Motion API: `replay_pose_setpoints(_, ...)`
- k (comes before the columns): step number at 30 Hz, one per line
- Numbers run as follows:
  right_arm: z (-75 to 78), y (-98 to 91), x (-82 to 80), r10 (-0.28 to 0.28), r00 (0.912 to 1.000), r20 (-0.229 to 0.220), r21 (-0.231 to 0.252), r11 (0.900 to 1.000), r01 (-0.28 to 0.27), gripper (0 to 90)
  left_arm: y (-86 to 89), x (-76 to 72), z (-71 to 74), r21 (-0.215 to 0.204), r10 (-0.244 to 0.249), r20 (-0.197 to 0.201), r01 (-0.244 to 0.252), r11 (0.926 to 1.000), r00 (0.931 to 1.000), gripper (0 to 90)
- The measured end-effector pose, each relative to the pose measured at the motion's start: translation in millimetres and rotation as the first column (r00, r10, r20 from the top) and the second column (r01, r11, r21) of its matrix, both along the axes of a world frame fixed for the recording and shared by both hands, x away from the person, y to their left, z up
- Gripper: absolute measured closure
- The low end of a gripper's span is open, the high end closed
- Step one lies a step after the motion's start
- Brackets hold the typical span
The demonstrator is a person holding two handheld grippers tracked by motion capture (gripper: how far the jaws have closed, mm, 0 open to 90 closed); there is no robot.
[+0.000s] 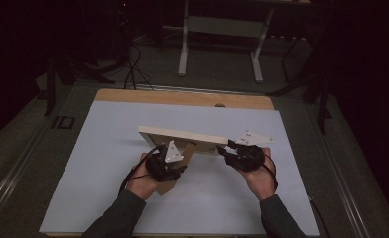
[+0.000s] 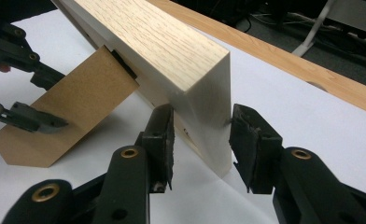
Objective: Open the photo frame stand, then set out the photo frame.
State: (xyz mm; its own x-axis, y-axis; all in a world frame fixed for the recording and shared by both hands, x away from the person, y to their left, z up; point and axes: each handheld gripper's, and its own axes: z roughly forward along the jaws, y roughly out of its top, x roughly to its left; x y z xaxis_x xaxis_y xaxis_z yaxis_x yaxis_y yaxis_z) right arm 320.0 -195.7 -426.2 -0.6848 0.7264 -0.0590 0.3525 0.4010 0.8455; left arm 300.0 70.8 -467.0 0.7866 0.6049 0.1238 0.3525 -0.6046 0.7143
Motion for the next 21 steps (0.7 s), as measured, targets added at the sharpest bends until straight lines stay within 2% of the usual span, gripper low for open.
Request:
replay_pose_setpoints(14, -7.3, -4.3, 0.5, -0.002, 0.9997, -0.024, -0.014, 0.9999, 0.002, 60.3, 8.5, -2.6, 6.3, -0.024, 0.005, 0.011, -0.005, 0.9997, 0.9999, 59.0)
replay_pose_setpoints(21, -15.3, -8.2, 0.3, 0.002, 0.9989, -0.048, -0.034, 0.9994, -0.003, 59.8, 17.7, -4.0, 11.5, -0.075, 0.015, 0.002, -0.015, 0.9971, 0.9999, 58.3)
